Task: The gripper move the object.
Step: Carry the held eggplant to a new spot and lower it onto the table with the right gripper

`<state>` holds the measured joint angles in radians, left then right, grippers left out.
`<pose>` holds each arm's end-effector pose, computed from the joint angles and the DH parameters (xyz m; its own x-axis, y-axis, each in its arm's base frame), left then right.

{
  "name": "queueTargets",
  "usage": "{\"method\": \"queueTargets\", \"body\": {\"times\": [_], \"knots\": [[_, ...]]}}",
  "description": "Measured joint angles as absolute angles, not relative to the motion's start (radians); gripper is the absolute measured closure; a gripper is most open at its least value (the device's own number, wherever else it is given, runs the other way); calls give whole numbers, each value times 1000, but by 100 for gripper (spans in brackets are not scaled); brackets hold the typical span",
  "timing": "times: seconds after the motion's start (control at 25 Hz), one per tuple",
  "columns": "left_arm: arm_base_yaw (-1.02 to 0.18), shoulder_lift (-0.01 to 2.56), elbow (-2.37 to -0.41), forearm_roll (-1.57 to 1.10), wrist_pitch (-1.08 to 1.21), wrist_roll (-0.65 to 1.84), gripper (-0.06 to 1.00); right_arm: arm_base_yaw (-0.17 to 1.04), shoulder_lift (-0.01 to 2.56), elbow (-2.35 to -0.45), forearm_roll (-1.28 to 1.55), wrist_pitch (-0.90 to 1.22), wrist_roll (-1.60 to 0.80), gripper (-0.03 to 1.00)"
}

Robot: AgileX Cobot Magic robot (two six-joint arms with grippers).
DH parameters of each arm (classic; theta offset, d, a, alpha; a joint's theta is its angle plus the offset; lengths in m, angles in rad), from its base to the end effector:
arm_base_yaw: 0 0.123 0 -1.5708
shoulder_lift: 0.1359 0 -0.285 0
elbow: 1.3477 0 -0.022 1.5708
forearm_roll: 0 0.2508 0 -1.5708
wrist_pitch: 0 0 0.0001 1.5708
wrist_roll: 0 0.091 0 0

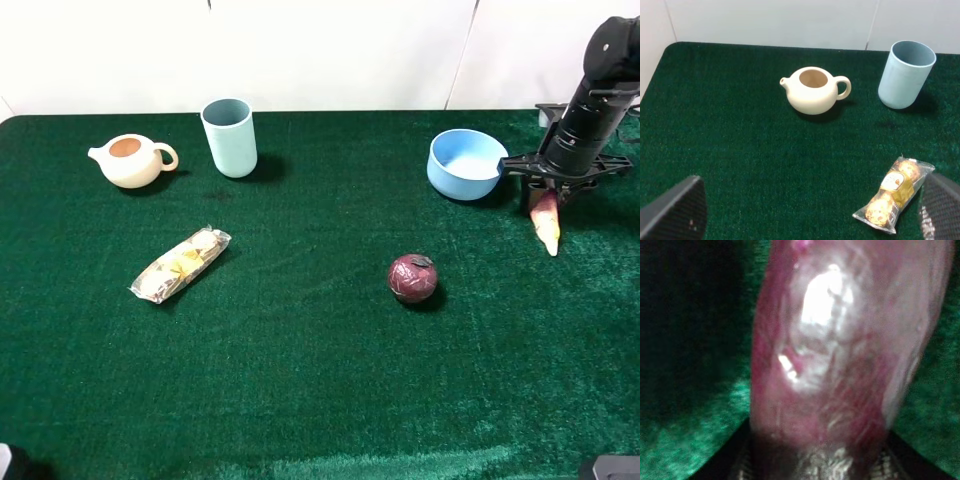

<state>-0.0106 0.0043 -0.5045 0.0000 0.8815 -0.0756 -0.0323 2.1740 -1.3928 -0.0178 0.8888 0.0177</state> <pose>0.0014 0.0000 0.2937 -0.2898 -0.0725 -0.9543 -0.0113 0.9973 -0.0723 0.3974 -0.0141 0.0991 -0.9992 0.0388 0.0118 0.0386 0.9992 -0.0139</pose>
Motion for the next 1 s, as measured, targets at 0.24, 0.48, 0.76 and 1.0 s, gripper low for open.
{"method": "queueTargets", "body": {"times": [0.24,0.48,0.76,1.0], "knots": [[-11,4,-505,0,882,-76,10,-32,2164,-1393,0,911,0,48],[-11,4,-505,0,882,-76,10,-32,2139,-1393,0,912,0,47],[-11,4,-505,0,882,-76,10,-32,2093,-1393,-22,913,0,47],[-11,4,-505,0,882,-76,10,-32,2081,-1393,-24,913,0,46]]}}
